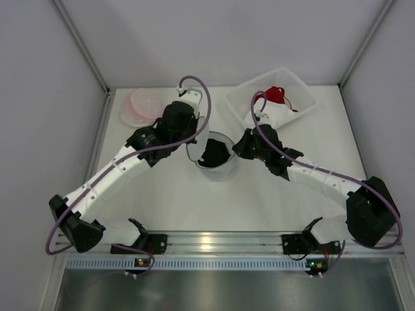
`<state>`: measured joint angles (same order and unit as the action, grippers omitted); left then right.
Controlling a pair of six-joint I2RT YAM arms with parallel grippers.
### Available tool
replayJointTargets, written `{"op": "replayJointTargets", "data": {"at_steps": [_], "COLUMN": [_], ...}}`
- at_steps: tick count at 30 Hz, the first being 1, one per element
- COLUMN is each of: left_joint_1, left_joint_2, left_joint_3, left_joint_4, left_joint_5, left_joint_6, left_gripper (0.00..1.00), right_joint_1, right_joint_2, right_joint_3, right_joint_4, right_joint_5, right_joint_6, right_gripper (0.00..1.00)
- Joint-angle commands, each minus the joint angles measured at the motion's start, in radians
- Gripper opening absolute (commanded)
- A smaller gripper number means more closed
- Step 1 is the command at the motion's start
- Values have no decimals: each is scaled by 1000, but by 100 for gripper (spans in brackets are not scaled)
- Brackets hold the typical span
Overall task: Place the bra in the laundry bag and zip it closed
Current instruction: Close the laundry bag at the center of the board.
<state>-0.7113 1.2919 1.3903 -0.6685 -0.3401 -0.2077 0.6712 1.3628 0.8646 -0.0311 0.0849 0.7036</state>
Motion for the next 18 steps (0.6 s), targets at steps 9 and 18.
{"op": "replayJointTargets", "data": {"at_steps": [9, 18], "left_joint_1": [-275, -413], "left_joint_2": [236, 386], "left_joint_3": [279, 329], "left_joint_4": [-97, -95], "left_joint_5": [-571, -850], "left_joint_6": [131, 272], "left_gripper": [0, 0], "right_joint_1": [22, 22], "right_joint_2": [-102, -140], "right_joint_3": [-9, -73], "right_joint_4": [43, 46], "right_joint_5": [79, 111], "right_joint_6": [34, 85], "right_gripper": [0, 0]}}
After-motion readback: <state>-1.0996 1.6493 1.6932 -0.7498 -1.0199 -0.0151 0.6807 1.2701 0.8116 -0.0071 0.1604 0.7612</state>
